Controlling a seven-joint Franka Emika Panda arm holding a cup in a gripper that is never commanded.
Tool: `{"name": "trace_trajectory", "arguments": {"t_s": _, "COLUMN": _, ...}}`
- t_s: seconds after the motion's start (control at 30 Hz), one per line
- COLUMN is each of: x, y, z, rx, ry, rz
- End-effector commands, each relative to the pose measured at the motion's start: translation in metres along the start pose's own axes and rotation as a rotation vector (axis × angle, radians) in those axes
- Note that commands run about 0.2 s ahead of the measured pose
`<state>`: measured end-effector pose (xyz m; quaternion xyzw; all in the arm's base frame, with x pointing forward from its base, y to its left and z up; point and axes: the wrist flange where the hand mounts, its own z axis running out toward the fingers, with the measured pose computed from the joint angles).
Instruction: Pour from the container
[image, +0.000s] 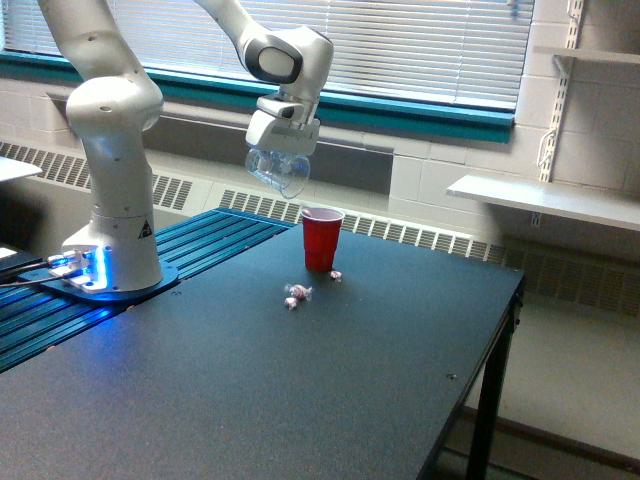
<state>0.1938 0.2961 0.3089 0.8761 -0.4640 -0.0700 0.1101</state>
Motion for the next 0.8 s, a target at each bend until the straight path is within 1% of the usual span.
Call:
{"name": "trace_trajectory", "arguments": {"t_s": 0.03, "x": 0.007, "y": -0.006, "z": -0.006, "rx": -0.003, "ry": -0.017, "rz": 0.003}}
{"name": "trace_trajectory", "arguments": {"t_s": 0.2, "x": 0.011, "y": -0.01, "z": -0.011, "rx": 0.001, "ry": -0.02, "rz": 0.01}}
{"name": "trace_trajectory", "arguments": {"t_s": 0.33, "x": 0.015, "y": -0.014, "z": -0.014, "rx": 0.009, "ry": -0.006, "rz": 0.017}}
{"name": "trace_trajectory", "arguments": {"t_s": 0.4, "x": 0.016, "y": -0.015, "z": -0.015, "rx": 0.012, "ry": -0.013, "rz": 0.017}}
{"name": "trace_trajectory", "arguments": {"t_s": 0.63, "x": 0.022, "y": -0.02, "z": -0.019, "rx": 0.029, "ry": -0.009, "rz": 0.028}}
{"name": "trace_trajectory", "arguments": {"t_s": 0.8, "x": 0.024, "y": -0.02, "z": -0.019, "rx": 0.029, "ry": -0.007, "rz": 0.028}}
